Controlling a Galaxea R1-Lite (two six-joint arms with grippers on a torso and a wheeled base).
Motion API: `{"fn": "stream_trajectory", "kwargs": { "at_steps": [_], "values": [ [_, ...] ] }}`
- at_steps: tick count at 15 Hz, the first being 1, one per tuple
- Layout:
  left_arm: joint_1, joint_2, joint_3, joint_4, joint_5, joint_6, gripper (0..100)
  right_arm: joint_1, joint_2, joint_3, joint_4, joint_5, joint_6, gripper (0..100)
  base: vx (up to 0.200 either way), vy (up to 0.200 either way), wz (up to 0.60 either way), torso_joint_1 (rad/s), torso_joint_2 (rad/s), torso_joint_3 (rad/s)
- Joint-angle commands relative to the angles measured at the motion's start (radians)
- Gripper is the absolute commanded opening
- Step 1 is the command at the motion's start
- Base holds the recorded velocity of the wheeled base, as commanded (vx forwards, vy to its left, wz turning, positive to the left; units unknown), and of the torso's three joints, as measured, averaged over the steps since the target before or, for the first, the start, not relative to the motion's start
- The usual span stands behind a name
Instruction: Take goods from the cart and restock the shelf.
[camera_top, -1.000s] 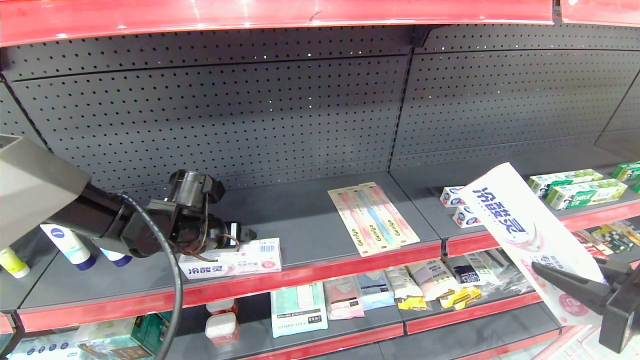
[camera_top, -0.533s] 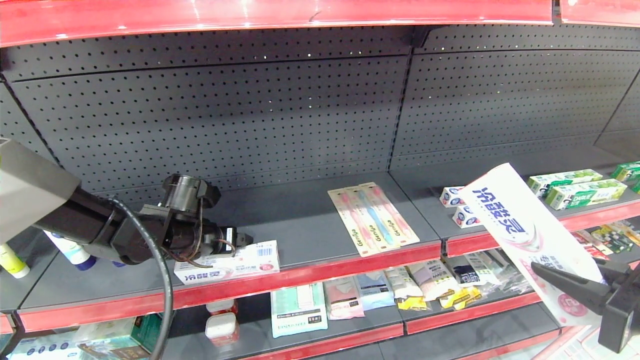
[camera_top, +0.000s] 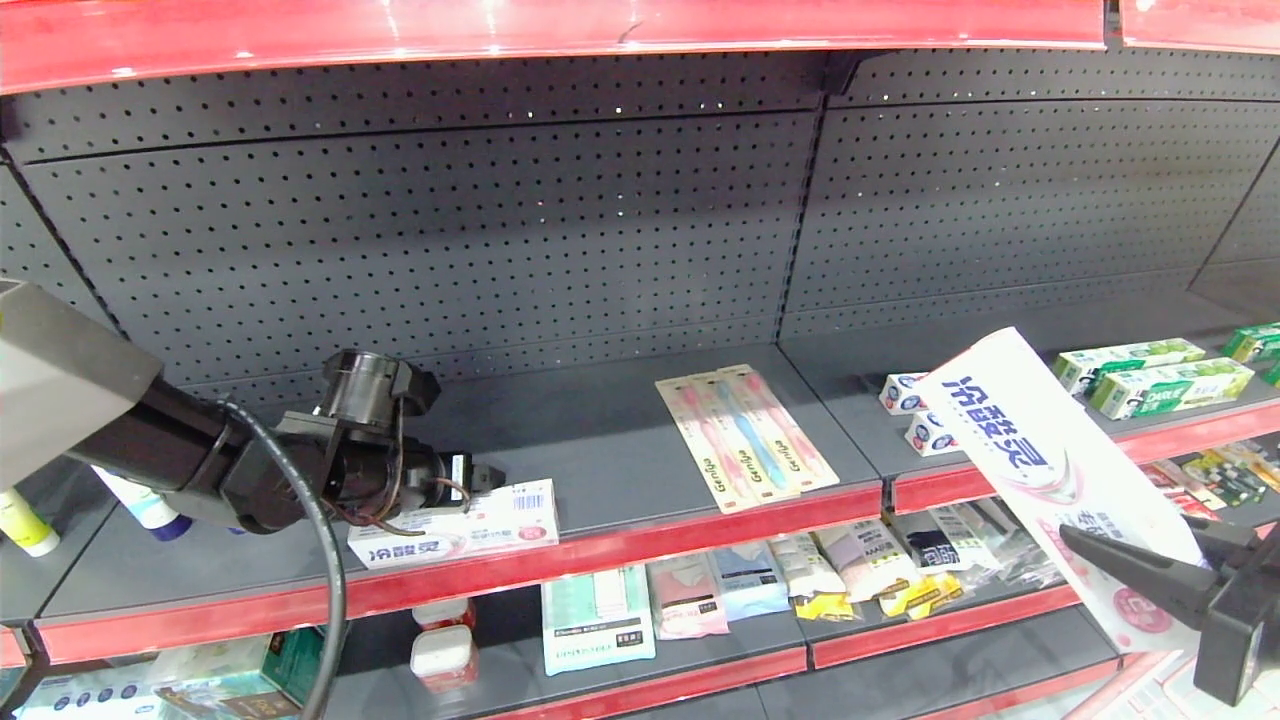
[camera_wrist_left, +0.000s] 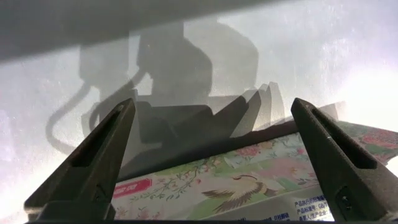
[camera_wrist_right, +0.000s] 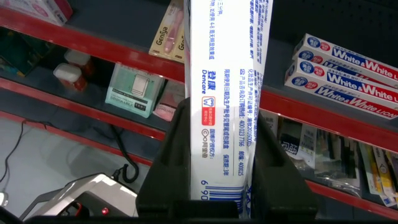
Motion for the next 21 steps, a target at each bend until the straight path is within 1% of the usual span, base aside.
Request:
{"fn": "stream_trajectory", "kwargs": {
  "at_steps": [1,2,6,8,12,15,18,21],
  "values": [
    [0.012,0.014,-0.007,-0.042,0.007,-0.002,100,0.0,0.006,0.0,-0.001,0.0,0.0,0,0.0,0.0,0.0,0.0,0.0,0.0],
    [0.021,0.016,-0.005,-0.074,0.007,-0.001,100,0.0,0.007,0.0,-0.001,0.0,0.0,0,0.0,0.0,0.0,0.0,0.0,0.0],
    [0.067,-0.01,-0.013,-0.083,0.007,0.002,100,0.0,0.017,0.0,-0.001,0.0,0.0,0,0.0,0.0,0.0,0.0,0.0,0.0],
    [0.079,-0.038,-0.019,-0.079,0.004,0.002,100,0.0,0.021,-0.001,-0.001,0.0,0.0,0,0.0,0.0,0.0,0.0,0.0,0.0],
    [0.079,-0.139,0.0,-0.076,0.001,0.005,100,0.0,0.033,-0.007,-0.001,0.0,-0.003,0,0.0,0.0,0.0,0.0,0.0,0.0],
    [0.079,-0.236,0.05,-0.077,-0.002,0.005,100,0.0,0.044,-0.018,-0.001,0.0,-0.006,0,0.0,0.0,0.0,0.0,0.0,0.0],
    [0.081,-0.345,0.161,-0.079,-0.002,0.005,100,-0.001,0.047,-0.017,-0.001,0.0,-0.003,0,0.0,0.0,0.0,0.0,0.0,0.0],
    [0.081,-0.474,0.236,-0.076,-0.002,0.005,100,-0.004,0.069,-0.027,-0.001,-0.001,-0.003,0,0.0,0.0,0.0,0.0,0.0,0.0]
  ]
}}
